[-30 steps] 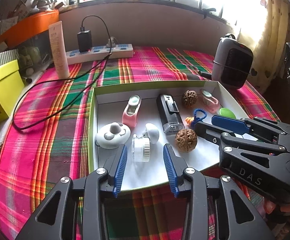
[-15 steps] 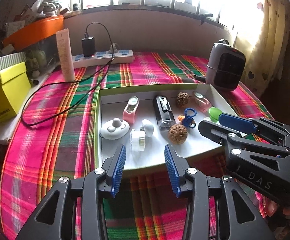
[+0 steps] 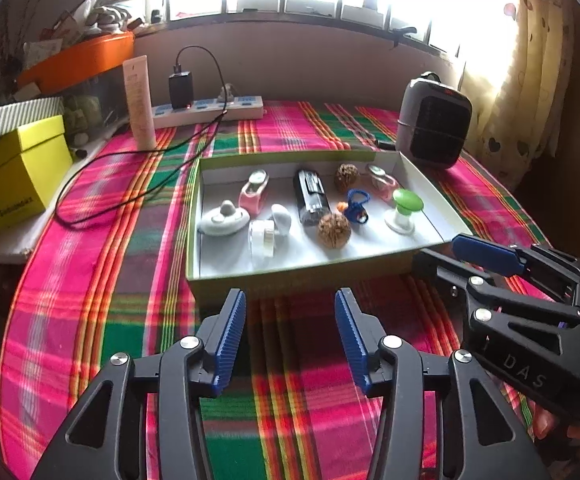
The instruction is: Organize objects
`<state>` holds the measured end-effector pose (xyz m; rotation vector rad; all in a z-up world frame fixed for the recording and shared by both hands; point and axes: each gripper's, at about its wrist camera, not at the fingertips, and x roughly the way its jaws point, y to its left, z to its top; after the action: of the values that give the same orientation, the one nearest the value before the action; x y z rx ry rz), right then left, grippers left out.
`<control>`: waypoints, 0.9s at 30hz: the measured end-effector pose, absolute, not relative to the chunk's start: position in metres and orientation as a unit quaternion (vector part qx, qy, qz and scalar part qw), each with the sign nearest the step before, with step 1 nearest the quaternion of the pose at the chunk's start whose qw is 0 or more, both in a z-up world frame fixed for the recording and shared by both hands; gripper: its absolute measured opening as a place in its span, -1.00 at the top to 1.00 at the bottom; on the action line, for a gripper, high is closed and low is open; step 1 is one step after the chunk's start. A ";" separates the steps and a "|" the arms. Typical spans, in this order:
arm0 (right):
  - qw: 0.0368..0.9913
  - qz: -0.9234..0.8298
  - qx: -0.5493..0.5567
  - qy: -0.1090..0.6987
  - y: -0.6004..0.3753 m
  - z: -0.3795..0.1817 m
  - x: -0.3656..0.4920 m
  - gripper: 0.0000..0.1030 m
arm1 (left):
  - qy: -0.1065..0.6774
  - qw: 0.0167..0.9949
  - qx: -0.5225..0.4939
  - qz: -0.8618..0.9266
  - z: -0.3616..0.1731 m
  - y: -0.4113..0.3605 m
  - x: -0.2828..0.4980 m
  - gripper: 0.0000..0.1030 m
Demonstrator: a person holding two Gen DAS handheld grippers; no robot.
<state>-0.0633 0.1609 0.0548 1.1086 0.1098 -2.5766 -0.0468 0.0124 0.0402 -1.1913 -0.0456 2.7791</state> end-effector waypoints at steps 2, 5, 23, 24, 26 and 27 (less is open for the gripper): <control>0.164 -0.903 0.396 0.036 0.164 0.050 -0.060 0.03 | -0.014 0.056 -0.400 0.915 0.036 0.013 -0.043 0.07; 0.157 -0.896 0.413 0.035 0.168 0.039 -0.056 0.03 | -0.012 0.051 -0.411 0.910 0.027 0.016 -0.037 0.00; 0.119 -0.893 0.432 0.054 0.179 0.022 -0.052 -0.08 | -0.009 0.014 -0.430 0.903 0.007 0.019 -0.037 -0.06; 0.118 -0.893 0.432 0.052 0.180 0.022 -0.053 -0.09 | -0.008 0.014 -0.430 0.903 0.007 0.019 -0.037 -0.07; 0.117 -0.893 0.432 0.052 0.181 0.022 -0.053 -0.09 | -0.005 0.013 -0.431 0.902 0.006 0.021 -0.038 -0.10; 0.116 -0.893 0.432 0.053 0.180 0.022 -0.053 -0.09 | -0.004 0.012 -0.432 0.902 0.006 0.021 -0.039 -0.10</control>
<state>-0.0528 0.1801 0.0223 1.2655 0.1556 -2.6140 -0.0385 0.0209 0.0064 -1.3461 -0.0118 2.8123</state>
